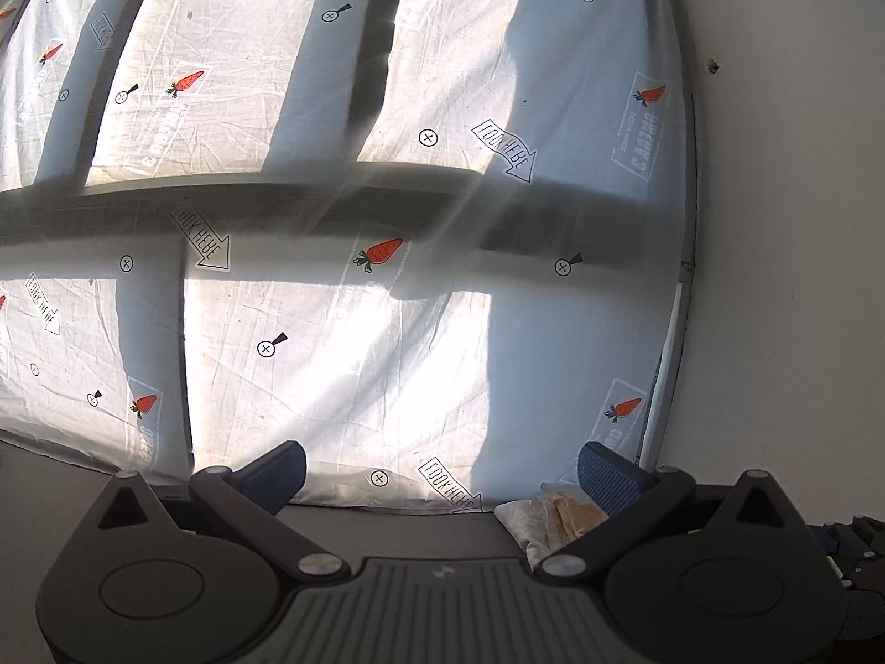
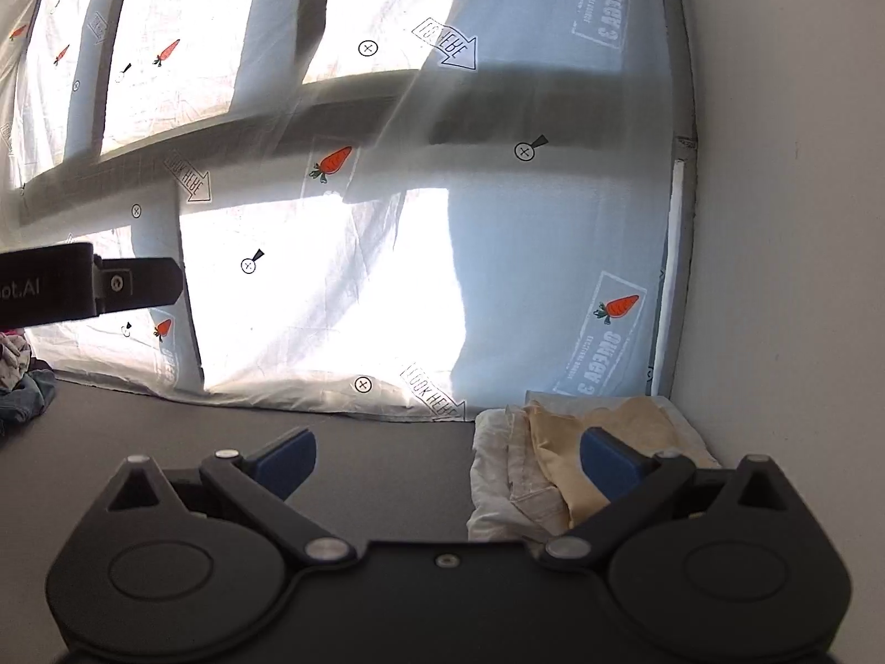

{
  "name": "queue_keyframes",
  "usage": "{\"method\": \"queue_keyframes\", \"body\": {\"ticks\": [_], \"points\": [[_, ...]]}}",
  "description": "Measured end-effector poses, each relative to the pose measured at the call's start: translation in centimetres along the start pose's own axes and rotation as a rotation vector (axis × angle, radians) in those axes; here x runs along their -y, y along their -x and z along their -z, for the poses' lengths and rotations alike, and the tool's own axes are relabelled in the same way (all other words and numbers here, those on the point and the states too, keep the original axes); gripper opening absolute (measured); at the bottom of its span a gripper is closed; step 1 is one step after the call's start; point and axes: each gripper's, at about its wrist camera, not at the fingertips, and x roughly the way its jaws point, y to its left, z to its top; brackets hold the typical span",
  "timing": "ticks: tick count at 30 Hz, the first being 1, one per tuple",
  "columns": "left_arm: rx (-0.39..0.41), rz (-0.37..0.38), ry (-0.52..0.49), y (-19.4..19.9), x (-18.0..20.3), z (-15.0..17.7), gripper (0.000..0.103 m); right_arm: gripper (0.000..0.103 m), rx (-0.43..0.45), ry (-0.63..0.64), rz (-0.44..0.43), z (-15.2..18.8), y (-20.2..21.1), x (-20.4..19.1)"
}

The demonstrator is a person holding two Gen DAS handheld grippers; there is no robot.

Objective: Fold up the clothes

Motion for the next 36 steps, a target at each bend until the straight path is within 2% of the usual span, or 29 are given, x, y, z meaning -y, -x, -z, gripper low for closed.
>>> {"method": "queue_keyframes", "body": {"ticks": [4, 8, 13, 19, 22, 25, 28, 31, 36], "points": [[-0.041, -0.029, 0.017, 3.0, -4.6, 0.4, 0.103, 0.103, -0.04, 0.046, -0.049, 0.4, 1.9, -5.7], [-0.079, -0.041, -0.016, 6.1, -10.3, 0.6, 0.103, 0.103, -0.072, 0.02, -0.058, 1.2, 3.1, -12.1], [-0.12, -0.023, -0.059, 10.3, -18.0, 0.8, 0.103, 0.103, -0.074, -0.052, -0.014, 2.1, 5.3, -20.5], [-0.163, 0.003, -0.088, 15.3, -26.4, 1.7, 0.103, 0.103, -0.099, -0.064, 0.021, 3.6, 8.4, -29.9], [-0.194, -0.001, -0.071, 17.2, -30.2, 2.2, 0.103, 0.103, -0.132, -0.071, 0.034, 4.2, 9.8, -34.0], [-0.23, -0.001, -0.051, 18.9, -33.3, 2.4, 0.103, 0.103, -0.147, -0.073, 0.058, 4.5, 11.8, -37.5], [-0.277, -0.019, -0.094, 20.5, -34.7, 2.8, 0.103, 0.103, -0.164, -0.068, 0.064, 5.1, 13.3, -40.1], [-0.303, -0.024, -0.063, 22.2, -36.2, 3.1, 0.103, 0.103, -0.186, -0.064, 0.065, 5.5, 14.6, -41.9], [-0.298, -0.045, -0.045, 24.2, -37.8, 3.4, 0.103, 0.103, -0.183, -0.053, 0.074, 5.7, 16.4, -43.8]]}}
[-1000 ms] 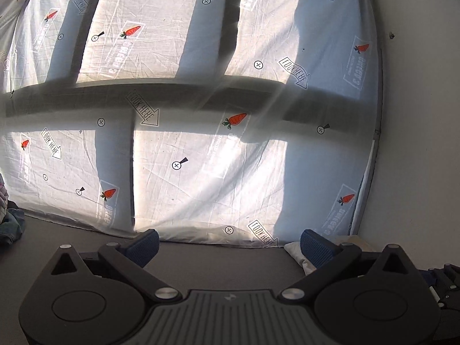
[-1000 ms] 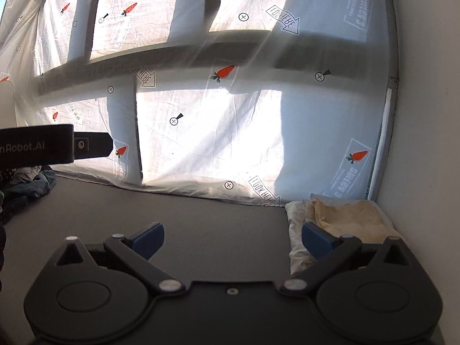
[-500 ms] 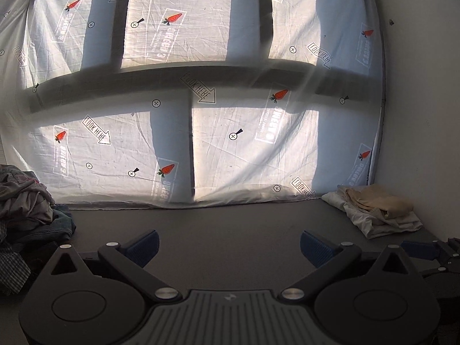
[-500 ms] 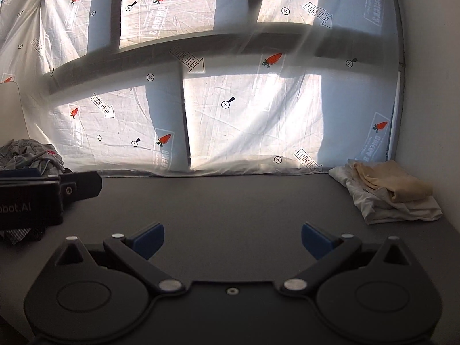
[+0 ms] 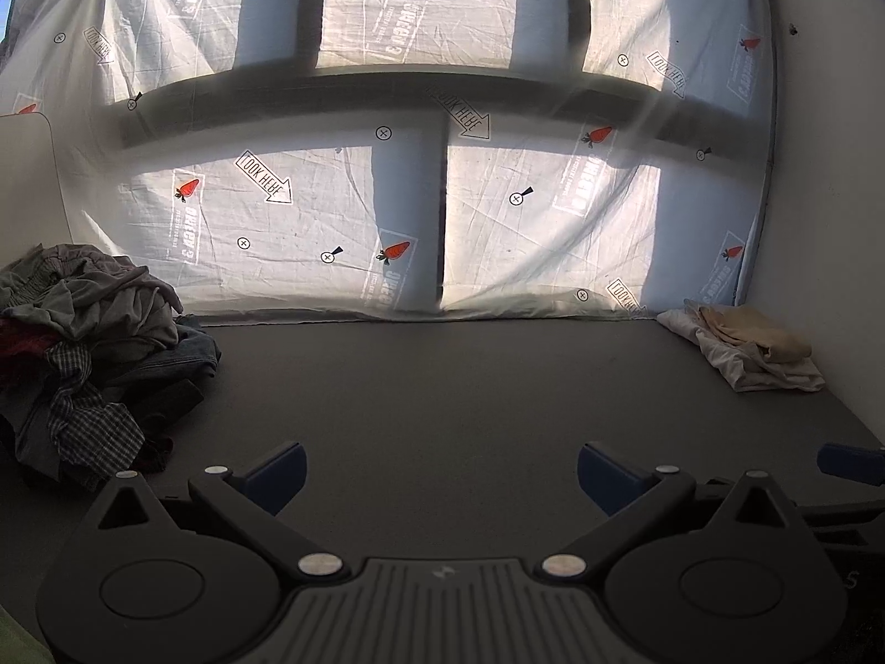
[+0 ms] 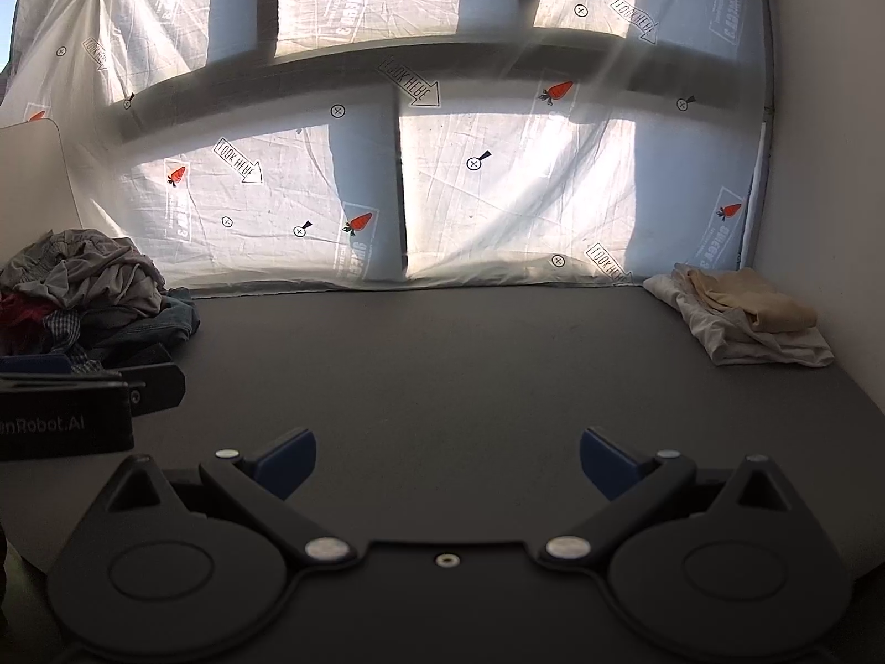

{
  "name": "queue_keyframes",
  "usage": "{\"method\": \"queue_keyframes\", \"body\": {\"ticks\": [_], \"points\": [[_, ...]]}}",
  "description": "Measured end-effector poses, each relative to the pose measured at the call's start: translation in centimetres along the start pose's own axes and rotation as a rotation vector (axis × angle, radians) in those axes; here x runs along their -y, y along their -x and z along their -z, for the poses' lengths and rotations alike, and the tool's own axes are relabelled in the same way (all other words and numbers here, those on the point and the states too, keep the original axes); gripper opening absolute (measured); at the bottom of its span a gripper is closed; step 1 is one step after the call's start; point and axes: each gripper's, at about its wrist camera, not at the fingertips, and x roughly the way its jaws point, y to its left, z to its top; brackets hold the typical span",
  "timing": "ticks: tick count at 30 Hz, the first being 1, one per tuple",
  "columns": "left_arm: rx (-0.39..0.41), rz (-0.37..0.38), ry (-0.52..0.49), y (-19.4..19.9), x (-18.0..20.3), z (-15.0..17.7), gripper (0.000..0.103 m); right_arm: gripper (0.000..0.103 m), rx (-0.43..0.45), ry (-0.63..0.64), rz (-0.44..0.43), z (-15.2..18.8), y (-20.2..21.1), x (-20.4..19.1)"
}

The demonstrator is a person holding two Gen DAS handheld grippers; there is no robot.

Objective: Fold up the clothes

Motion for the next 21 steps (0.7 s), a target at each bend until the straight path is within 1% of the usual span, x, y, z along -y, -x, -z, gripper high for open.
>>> {"method": "queue_keyframes", "body": {"ticks": [8, 15, 21], "points": [[-0.016, -0.003, 0.026, 1.8, -1.4, 1.6, 0.103, 0.103, 0.003, 0.003, 0.028, 1.8, 1.9, -1.4], [-0.013, 0.003, 0.02, 3.0, -1.3, 2.4, 0.103, 0.103, 0.003, -0.009, 0.029, 2.8, 2.9, -1.6], [-0.006, 0.001, 0.021, 3.4, -1.1, 2.5, 0.103, 0.103, 0.013, -0.002, 0.027, 2.9, 3.3, -1.5]]}}
